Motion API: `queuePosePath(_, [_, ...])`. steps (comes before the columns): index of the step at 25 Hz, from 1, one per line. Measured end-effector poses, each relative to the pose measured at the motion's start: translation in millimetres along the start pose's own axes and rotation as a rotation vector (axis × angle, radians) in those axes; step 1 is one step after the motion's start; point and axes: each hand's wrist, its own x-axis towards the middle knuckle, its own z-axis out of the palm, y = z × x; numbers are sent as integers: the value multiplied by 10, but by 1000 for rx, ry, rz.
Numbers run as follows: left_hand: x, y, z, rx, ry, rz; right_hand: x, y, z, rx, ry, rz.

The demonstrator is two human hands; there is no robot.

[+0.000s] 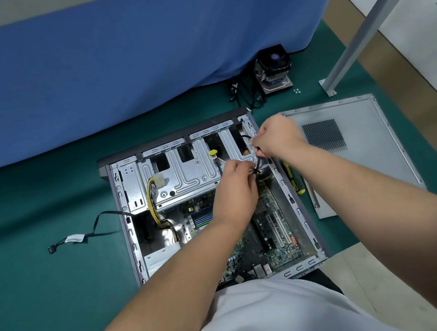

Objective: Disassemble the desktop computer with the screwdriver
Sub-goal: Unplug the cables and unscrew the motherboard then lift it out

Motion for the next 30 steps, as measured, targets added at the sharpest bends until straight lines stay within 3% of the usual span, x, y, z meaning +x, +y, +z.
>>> queuePosePath(4, [137,48,-11,108,-48,-22,23,-7,30,-4,4,-29])
queuePosePath(10, [251,47,1,110,-17,-88,-18,189,150,-10,119,-241])
queuePosePath(15, [281,26,8,36,-3,-146,8,379,203,108,138,-179])
queuePosePath(19, [321,21,10,24,-8,-165,53,372,229,-1,131,-114])
queuePosePath(25, [323,16,16,68,-7,-148,-19,348,294,-284,152,-242])
queuePosePath(30, [344,13,12,60,-11,-156,-4,326,237,-289,13,-202])
